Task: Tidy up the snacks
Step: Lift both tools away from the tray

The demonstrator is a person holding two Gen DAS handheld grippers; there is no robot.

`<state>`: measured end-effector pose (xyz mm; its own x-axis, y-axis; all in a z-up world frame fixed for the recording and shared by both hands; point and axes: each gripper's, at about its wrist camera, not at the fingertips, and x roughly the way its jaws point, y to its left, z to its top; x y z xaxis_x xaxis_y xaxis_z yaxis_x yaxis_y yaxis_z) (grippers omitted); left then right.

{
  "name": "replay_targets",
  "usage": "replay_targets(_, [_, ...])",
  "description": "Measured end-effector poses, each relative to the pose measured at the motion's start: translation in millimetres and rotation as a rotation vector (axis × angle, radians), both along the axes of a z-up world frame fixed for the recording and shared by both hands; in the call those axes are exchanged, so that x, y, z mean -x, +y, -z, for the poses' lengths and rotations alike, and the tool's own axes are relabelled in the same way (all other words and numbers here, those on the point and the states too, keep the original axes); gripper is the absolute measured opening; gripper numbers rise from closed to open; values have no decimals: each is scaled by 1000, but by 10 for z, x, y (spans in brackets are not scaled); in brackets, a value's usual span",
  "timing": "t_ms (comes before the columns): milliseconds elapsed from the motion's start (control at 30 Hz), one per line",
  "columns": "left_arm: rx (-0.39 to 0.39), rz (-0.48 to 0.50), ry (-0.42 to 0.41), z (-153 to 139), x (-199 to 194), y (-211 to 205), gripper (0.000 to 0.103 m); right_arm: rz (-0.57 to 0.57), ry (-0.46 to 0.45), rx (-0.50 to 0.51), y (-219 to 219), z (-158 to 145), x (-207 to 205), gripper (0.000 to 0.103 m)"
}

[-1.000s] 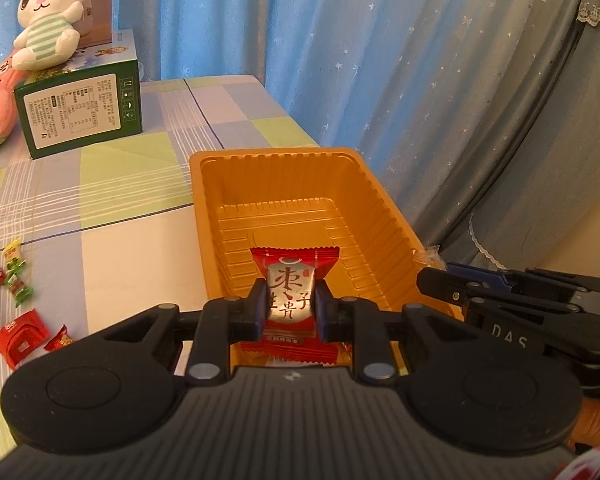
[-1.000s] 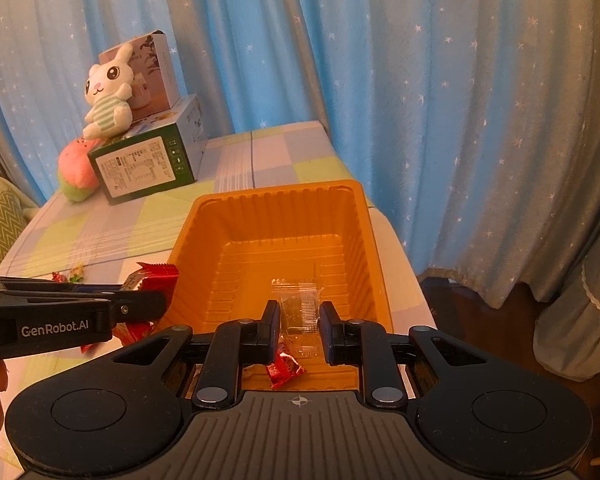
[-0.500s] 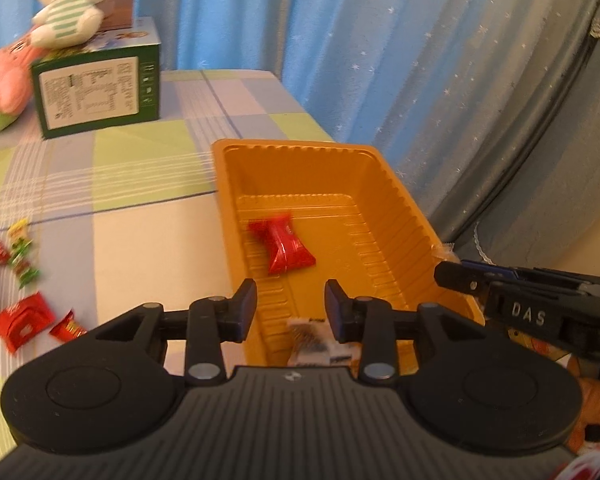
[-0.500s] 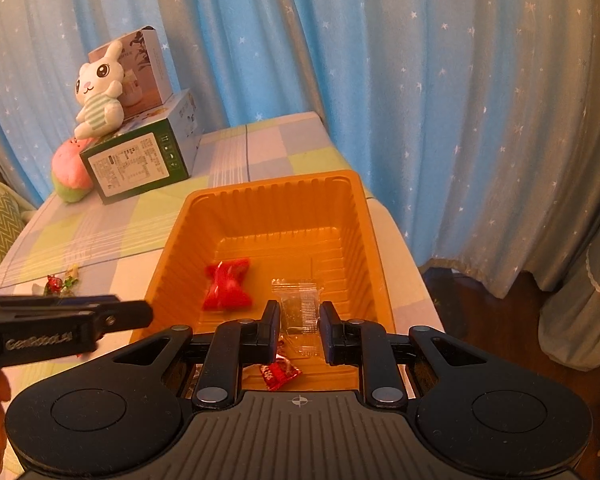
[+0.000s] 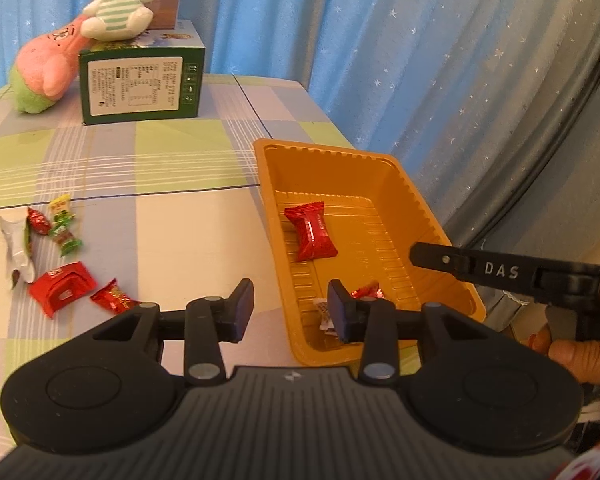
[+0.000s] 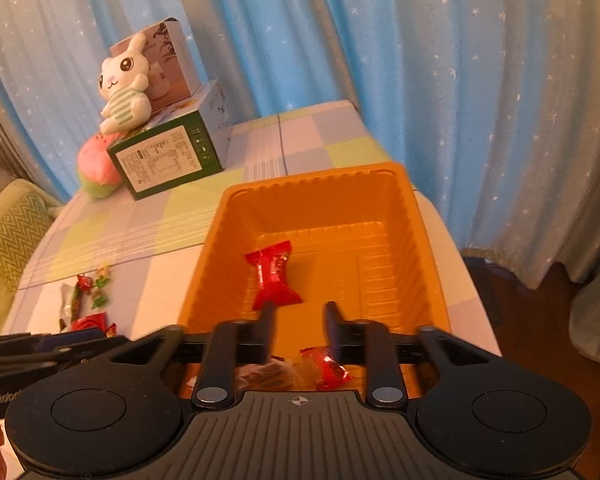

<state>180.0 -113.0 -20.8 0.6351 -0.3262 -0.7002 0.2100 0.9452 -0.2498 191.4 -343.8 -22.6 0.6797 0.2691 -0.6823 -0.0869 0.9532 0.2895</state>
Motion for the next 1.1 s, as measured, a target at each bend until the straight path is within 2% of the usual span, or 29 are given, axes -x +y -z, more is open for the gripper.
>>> replay_targets(67, [-4,-5,-9,-30,71,36,44,8,-8,2,16,-34,59,53])
replay_targets(367, [12,-29,-21,-167,401,225,46,47,-8,-2,79,-201,509,53])
replay_targets(633, [12,-47,-47,-342,740,421,51,44,-28,49,277,-350,939,53])
replay_targets(733, [10,-55,-54,-392,859,502,53,36,-31,61,363,-374,1083,58])
replay_targets(800, [1,-58,-60,-423,943,553,55,25,-34,69,437,-386,1166,65])
replay_targets(1100, [-20,-111,-73,-518,1212,878,59,-30,-49,86,781,-436,1382,68])
